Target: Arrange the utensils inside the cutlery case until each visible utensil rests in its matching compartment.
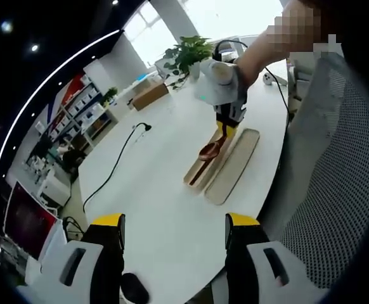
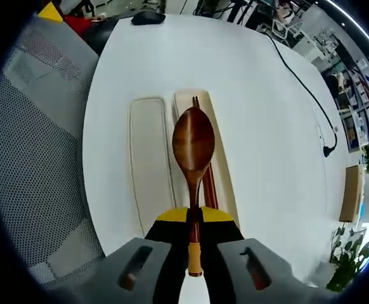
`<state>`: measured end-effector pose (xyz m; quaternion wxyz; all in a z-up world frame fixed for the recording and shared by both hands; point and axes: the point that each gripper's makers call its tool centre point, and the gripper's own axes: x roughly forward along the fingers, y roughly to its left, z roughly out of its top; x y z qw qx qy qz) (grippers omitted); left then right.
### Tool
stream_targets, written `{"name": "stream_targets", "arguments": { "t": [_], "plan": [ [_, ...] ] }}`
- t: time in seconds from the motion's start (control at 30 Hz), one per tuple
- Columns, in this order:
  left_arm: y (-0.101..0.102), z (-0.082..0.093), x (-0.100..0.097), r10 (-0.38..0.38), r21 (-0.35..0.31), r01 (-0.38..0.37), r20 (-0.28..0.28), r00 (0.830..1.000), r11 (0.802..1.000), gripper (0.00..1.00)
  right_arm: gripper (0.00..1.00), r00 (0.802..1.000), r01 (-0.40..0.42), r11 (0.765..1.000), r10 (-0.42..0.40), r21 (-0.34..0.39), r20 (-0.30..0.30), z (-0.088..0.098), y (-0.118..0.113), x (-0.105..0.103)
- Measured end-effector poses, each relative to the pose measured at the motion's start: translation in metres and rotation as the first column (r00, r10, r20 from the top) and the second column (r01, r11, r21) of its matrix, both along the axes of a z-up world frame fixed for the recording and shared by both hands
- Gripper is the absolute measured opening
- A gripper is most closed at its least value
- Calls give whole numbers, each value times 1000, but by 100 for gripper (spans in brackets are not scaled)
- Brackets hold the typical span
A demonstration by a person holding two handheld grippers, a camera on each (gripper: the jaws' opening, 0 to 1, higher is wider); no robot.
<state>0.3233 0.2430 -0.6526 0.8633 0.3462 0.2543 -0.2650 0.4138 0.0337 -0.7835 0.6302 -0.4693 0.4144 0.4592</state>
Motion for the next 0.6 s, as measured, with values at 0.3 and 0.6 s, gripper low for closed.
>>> {"name": "stream_targets", "arguments": {
  "t": [0.3,0.6],
  "plan": [
    [1,0,1,5,-6,-5,1,1000,1000,65,1,1000,-12,1000,12,-13,1,-3,3,6],
    [1,1,1,6,-9,-6,1,1000,1000,65,1,1000,-28,999,28,-29,-2,-10,6,13]
  ]
}}
